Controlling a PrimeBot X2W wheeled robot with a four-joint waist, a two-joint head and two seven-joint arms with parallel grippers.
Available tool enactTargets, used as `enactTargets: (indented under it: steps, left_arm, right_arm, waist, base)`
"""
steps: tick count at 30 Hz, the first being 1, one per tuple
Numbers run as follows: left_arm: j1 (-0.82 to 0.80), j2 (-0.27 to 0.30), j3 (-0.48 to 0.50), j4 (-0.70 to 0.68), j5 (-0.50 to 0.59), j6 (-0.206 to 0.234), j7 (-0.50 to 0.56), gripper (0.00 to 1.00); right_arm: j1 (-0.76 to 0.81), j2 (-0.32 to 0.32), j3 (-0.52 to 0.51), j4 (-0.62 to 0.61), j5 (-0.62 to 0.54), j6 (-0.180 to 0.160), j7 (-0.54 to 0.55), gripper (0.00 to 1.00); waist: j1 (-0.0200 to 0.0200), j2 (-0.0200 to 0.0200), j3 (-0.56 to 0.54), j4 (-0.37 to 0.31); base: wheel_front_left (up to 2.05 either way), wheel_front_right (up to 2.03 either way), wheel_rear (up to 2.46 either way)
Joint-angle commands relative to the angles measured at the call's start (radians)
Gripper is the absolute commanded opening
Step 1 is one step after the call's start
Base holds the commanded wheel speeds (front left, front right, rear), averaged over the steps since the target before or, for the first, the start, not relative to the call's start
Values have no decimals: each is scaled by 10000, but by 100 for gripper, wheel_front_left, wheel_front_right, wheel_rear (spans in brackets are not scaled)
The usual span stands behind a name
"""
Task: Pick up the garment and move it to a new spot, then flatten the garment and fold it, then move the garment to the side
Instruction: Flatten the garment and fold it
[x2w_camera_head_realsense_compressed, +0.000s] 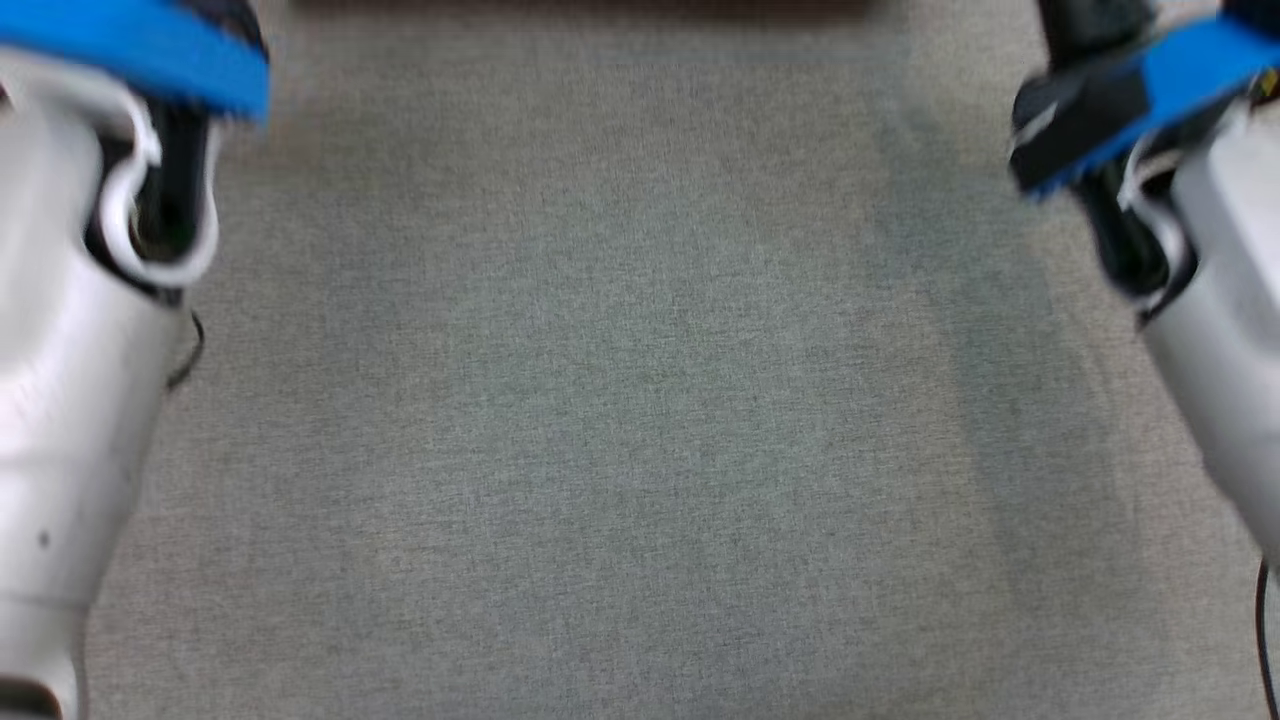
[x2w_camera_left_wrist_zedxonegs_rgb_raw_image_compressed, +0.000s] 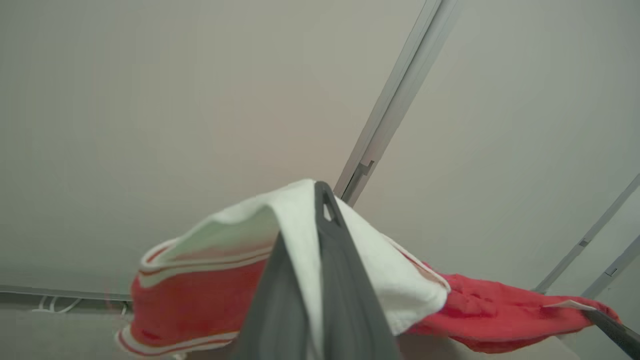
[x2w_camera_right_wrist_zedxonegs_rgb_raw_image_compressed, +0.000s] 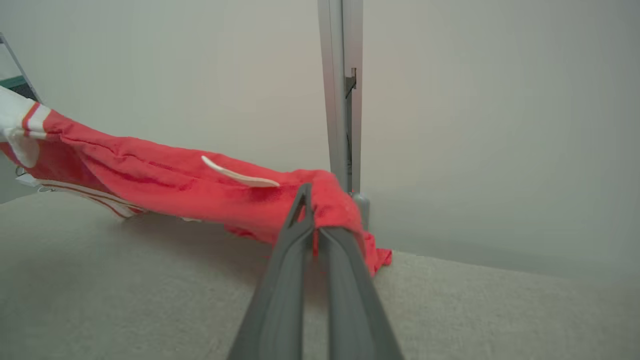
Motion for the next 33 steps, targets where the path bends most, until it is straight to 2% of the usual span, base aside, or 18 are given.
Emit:
enactTargets:
  steps: [1, 5, 14, 20, 26, 33]
  left_arm:
    - [493, 68, 86, -211, -36, -77, -79, 0]
    - [2601, 81, 254, -962, 92, -7, -140, 0]
    - [6566, -715, 1303, -2461, 891, 617, -140, 0]
    - [9102, -1276, 1767, -3315, 1124, 859, -141, 0]
    - [10859, -1469, 2137, -4115, 1271, 1143, -144, 0]
    - [12105, -1444, 1948, -4785, 1199, 1284, -61, 0]
  right_arm:
    - [509, -67, 21, -157, 45, 1, -33, 0]
    - [2153, -133, -48, -740, 136, 1, -33, 0]
    - [5407, -412, -5, -1668, 637, 1, -34, 0]
    - [7078, -690, -47, -2133, 699, 1, -36, 0]
    - [8671, -836, -365, -2636, 833, 1, -34, 0]
    - [10287, -1119, -647, -3308, 1074, 1, 7, 0]
  waist:
    - [0, 0, -201, -80]
    - [0, 0, -661, -8]
    - [0, 0, -1827, 229]
    - [0, 0, -2573, 265]
    - [0, 0, -3184, 358]
    - [0, 0, -3665, 507]
  base:
    - [0, 0, 0]
    - [0, 0, 0]
    - [0, 0, 0]
    - [0, 0, 0]
    - [0, 0, 0]
    - [0, 0, 0]
